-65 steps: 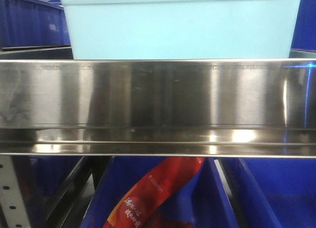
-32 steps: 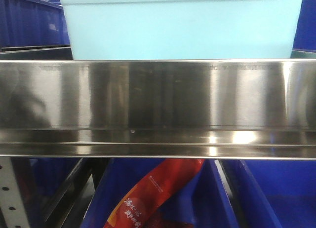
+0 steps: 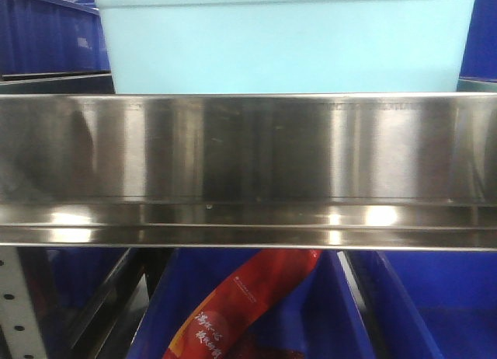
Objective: Fetch blue bin and place on conveyor start
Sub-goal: 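Grip both rims of the turquoise bin with left and right grippers, then lift the turquoise bin up off the shelf with both grippers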
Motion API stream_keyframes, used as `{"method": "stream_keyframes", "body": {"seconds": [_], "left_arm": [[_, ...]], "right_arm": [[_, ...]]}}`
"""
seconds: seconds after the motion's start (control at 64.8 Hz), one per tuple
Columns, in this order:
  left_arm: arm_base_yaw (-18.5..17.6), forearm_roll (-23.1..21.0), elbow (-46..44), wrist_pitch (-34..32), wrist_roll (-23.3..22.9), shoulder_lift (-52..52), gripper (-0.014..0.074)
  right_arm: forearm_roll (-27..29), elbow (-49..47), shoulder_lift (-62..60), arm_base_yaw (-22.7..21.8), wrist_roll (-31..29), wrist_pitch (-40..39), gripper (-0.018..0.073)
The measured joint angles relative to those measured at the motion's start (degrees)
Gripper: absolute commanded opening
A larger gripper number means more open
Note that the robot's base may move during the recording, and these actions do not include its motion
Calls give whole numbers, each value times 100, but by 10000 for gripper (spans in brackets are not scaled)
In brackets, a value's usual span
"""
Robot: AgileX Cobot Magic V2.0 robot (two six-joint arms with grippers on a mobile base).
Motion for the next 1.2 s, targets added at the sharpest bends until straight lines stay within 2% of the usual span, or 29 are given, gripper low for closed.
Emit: {"method": "stream_keyframes", "body": {"seconds": [0.108, 0.324, 0.401, 0.478, 0.663, 0.802, 0.926, 1.034, 1.203], "left_arm": [[-678, -10, -333, 196, 280, 465, 526], [-2191, -22, -1227, 270, 389, 1910, 526], [-2552, -62, -1720, 358, 389, 2626, 526], [-2686, -106, -2312, 563, 283, 3400, 526], [-2645, -175, -4272, 1655, -198, 5073, 526], [-2310, -189, -5840, 2669, -571, 6163, 526], [-1977, -189, -6903, 3567, -676, 7001, 526], [-1724, -189, -7474, 4183, -741, 7621, 526], [-1472, -177, -7751, 4478, -766, 8265, 526]], "right_arm": [[10, -230, 376, 125, 0, 236, 549], [14, -864, 1464, 723, 0, 565, 549], [25, -1292, 2005, 909, 0, 863, 549], [24, -1855, 2552, 966, 0, 1229, 549], [24, -3458, 3991, 975, 61, 2332, 549], [36, -4880, 5097, 975, 251, 3361, 549], [36, -5946, 6017, 975, 320, 4089, 549], [36, -6584, 6672, 975, 332, 4321, 549], [36, -6954, 7546, 975, 361, 4375, 549]]}}
